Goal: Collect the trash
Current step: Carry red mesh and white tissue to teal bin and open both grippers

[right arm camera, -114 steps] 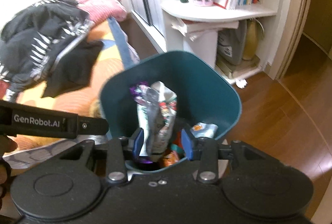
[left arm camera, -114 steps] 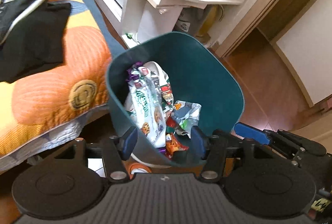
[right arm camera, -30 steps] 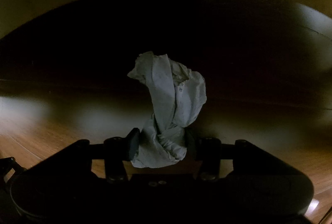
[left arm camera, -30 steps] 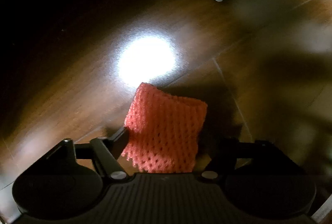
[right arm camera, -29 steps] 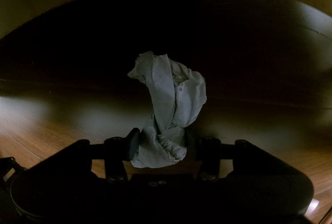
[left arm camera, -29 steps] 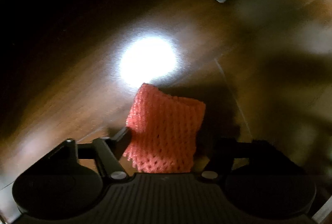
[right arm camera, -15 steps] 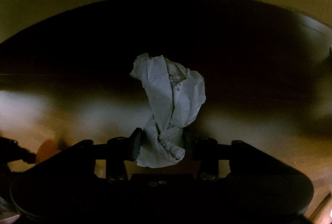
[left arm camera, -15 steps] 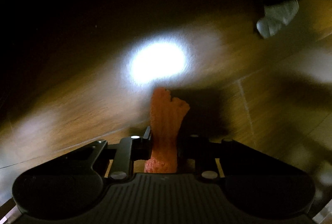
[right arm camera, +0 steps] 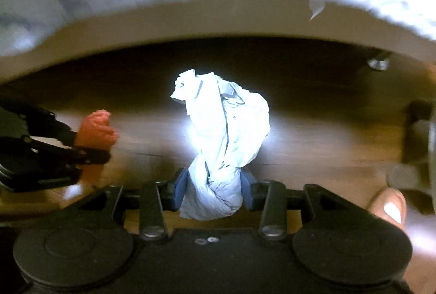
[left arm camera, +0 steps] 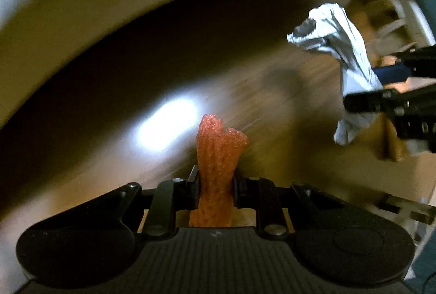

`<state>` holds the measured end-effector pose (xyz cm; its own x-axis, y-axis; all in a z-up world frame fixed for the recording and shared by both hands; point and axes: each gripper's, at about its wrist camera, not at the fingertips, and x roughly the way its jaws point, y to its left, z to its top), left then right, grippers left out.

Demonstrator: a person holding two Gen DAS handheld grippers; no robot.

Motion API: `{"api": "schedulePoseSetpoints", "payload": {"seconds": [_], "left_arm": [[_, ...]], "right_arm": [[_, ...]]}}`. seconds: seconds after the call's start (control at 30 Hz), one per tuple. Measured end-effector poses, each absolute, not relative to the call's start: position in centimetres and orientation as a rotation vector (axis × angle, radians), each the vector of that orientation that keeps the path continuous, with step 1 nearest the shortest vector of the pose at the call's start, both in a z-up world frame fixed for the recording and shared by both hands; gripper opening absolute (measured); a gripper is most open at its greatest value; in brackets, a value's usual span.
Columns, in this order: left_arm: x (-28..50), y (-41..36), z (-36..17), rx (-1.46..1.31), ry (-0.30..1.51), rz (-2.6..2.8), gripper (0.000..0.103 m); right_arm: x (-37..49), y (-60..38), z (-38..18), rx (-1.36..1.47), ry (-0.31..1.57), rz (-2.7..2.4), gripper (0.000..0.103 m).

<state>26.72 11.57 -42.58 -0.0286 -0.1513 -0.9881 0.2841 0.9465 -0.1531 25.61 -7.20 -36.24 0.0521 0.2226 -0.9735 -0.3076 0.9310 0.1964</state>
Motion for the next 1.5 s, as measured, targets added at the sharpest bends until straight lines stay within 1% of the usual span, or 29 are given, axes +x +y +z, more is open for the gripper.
{"api": "schedulePoseSetpoints", "payload": {"seconds": [0.17,0.23,0.4,0.5,0.73,0.93,1.03,1.27,1.5], "left_arm": [[27.0,8.8,-35.5,0.109,1.482,-0.413,0.021],[26.8,7.8,-32.7,0.102,1.445,-0.423,0.021],[25.8,5.1,-25.3,0.086,1.342,-0.408,0.021],[25.5,3.4,-21.1,0.085,1.287,-0.378,0.021],[23.3,-0.8,-14.3,0.080,1.148,-0.339,0.021],[21.8,-5.1,-7.6,0.102,1.031,-0.336,0.021],[21.0,-7.2,-4.8,0.106,0.978,-0.341,0.021],[20.7,-12.6,0.0,0.110,0.880,-0.378,0.021],[23.0,-19.5,1.9,0.105,0.843,-0.447,0.021]], "right_arm": [[24.4,-7.6,-29.1,0.020,1.379,0.407,0.040],[24.1,-9.5,-25.9,0.036,1.350,0.410,0.040],[21.9,-12.4,-20.1,0.062,1.275,0.388,0.040],[21.3,-15.9,-19.5,0.088,1.228,0.365,0.040],[17.6,-20.7,-12.6,0.143,1.089,0.315,0.040],[15.9,-24.2,-8.0,0.173,0.961,0.302,0.040],[15.2,-26.3,-5.8,0.167,0.901,0.291,0.040],[14.5,-31.8,-3.3,0.155,0.807,0.212,0.041],[15.9,-38.1,-2.6,0.133,0.769,0.072,0.041]]}}
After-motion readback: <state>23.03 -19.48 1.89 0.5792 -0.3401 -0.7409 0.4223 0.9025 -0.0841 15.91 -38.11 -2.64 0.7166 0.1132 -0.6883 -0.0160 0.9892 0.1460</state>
